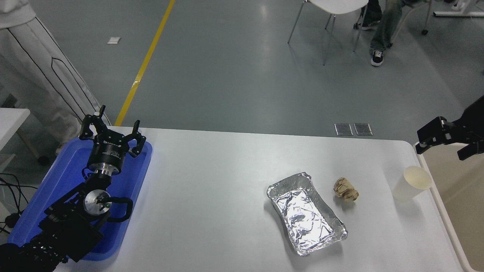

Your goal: Pick up paper cup place in dustbin

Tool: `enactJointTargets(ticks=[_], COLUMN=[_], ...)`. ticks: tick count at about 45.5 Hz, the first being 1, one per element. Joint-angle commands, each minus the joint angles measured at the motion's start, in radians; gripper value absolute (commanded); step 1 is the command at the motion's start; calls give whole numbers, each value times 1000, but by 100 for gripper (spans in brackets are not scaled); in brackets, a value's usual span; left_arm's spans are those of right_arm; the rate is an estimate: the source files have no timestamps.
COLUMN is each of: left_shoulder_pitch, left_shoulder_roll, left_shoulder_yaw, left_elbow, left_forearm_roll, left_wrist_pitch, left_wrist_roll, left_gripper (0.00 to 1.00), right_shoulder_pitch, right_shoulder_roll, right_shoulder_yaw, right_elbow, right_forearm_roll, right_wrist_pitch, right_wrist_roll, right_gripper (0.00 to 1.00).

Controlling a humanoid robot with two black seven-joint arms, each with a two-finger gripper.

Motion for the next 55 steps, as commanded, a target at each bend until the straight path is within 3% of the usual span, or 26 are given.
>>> enactJointTargets(ticks=[1,37,45,55], left_shoulder_pitch=[0,0,0,0], left_shoulder_roll=[0,0,0,0], left_shoulder_yaw=[0,-1,-1,-1], left_elbow=[0,0,0,0], left_forearm_roll=[0,0,0,0], left_wrist_pitch=[0,0,0,0], left_wrist_roll=[0,-1,-1,-1], left_gripper=[100,100,100,100], right_shoulder_pitch=[-156,-717,-780,-829], right_shoulder_roll=[-24,-12,5,10], right_shoulder_yaw=[6,288,334,396], right_elbow=[-85,-571,-584,-587], right_forearm_roll=[71,70,70,70], right_wrist_pitch=[-188,-257,-375,-464], right_wrist_roll=[0,-1,-18,-78], right_gripper=[99,100,100,100])
